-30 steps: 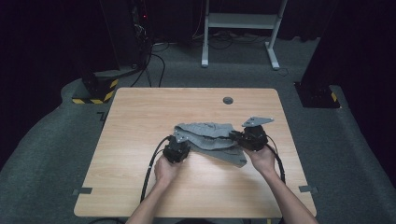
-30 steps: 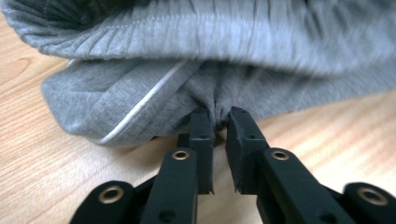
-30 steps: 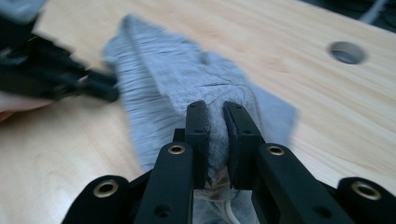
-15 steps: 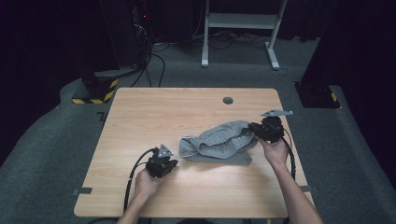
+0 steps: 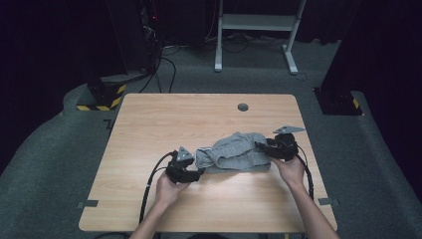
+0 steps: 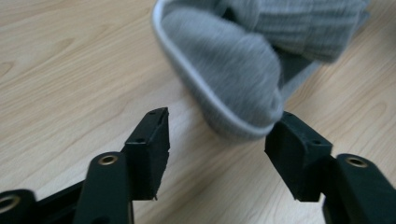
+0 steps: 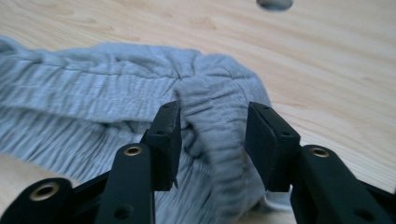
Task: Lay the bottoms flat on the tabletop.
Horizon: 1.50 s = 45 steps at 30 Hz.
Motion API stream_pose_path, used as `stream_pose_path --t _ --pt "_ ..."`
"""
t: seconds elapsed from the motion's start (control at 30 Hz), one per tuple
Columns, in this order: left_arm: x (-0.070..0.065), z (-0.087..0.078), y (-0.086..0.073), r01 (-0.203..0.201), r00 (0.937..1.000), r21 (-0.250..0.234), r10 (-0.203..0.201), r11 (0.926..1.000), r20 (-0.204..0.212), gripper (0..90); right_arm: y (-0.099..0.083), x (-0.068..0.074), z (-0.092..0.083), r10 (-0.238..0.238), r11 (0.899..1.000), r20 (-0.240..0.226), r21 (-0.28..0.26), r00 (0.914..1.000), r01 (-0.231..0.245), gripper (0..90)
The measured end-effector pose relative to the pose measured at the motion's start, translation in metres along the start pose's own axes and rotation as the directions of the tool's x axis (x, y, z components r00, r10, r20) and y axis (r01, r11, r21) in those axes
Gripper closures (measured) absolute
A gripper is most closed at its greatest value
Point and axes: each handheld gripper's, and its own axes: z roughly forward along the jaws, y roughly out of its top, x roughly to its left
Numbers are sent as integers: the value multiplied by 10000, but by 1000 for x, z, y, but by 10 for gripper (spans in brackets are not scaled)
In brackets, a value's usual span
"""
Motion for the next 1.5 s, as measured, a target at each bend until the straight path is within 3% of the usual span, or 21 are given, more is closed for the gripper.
stream_pose_path --t 0.03,0.2,0.27,0.3,0.37,0.43,0.53,0.63,0.7,0.73,0.8,0.97,1.07,1.17,1.2,1.23,1.27,1.3,1.37,1.47,1.5 --pt "-2 1 3 -30 10000 -43 30 10000 -44 367 -6 3 -13 -52 9992 70 -384 10000 55 539" --pt "-9 -1 23 -278 9991 -370 266 9989 -331 337 -18 6 -34 -14 9955 88 -951 10000 22 542" --pt "-11 -2 29 -442 9981 -471 420 9979 -459 334 -26 9 -40 -208 9943 -349 -1048 9992 171 612" --pt "-14 -2 34 -599 9971 -470 575 9971 -507 330 -34 17 -40 -682 9951 -611 -762 9958 635 669" --pt "-16 -2 37 -655 9968 -513 630 9965 -496 329 -39 22 -38 -905 9948 -722 -529 9933 868 691" --pt "-17 -1 41 -720 9967 -427 702 9965 -414 324 -52 32 -24 -1418 9892 -795 270 9867 1443 741" --pt "-18 4 48 -778 9968 -429 768 9960 -243 328 -58 34 -13 -1380 9881 -920 561 9861 1435 746" --pt "-17 10 50 -864 9962 -332 865 9957 33 428 -61 38 0 -1429 9870 -577 652 9880 1466 678" --pt "-19 13 52 -1203 9926 -219 1199 9925 -178 563 -61 39 9 -1447 9859 -348 803 9889 1470 644" --pt "-20 13 53 -1409 9897 -241 1402 9897 -292 699 -62 39 16 -1456 9846 -372 925 9886 1485 647" --pt "-21 13 56 -1536 9878 -322 1527 9876 -295 764 -63 40 19 -1463 9842 -323 959 9887 1488 672" --pt "-16 10 61 -1132 9934 -638 1117 9915 -274 844 -66 41 15 -1783 9769 -677 1073 9816 1848 846" --pt "-5 3 61 -180 9996 -1030 157 9945 -233 847 -70 47 10 -2054 9692 -933 1186 9742 2157 860" --pt "9 -6 61 431 9973 -1117 -494 9928 -541 849 -77 54 0 -2392 9584 -1205 1296 9635 2542 865" --pt "11 -7 61 530 9953 -1042 -610 9931 -750 849 -84 60 -7 -2611 9507 -1508 1308 9535 2811 877" --pt "13 -7 60 606 9932 -933 -693 9938 -931 849 -84 60 -7 -2611 9507 -1508 1308 9535 2811 877" --pt "15 -6 58 581 9909 -758 -667 9954 -1170 849 -91 68 -14 -2823 9436 -1799 1252 9423 3066 888" --pt "17 -3 57 556 9878 -531 -627 9970 -1423 849 -91 68 -14 -2823 9436 -1799 1252 9423 3066 888" --pt "20 7 52 661 9873 -38 -659 9978 -1443 847 -98 79 -21 -3032 9370 -2079 1129 9300 3307 885" --pt "19 27 43 403 9837 635 -285 9972 -1777 845 -100 84 -23 -3210 9341 -2016 942 9254 3445 878" --pt "19 32 40 497 9837 721 -363 9962 -1761 839 -98 85 -26 -3219 9403 -2041 450 9245 3373 788"
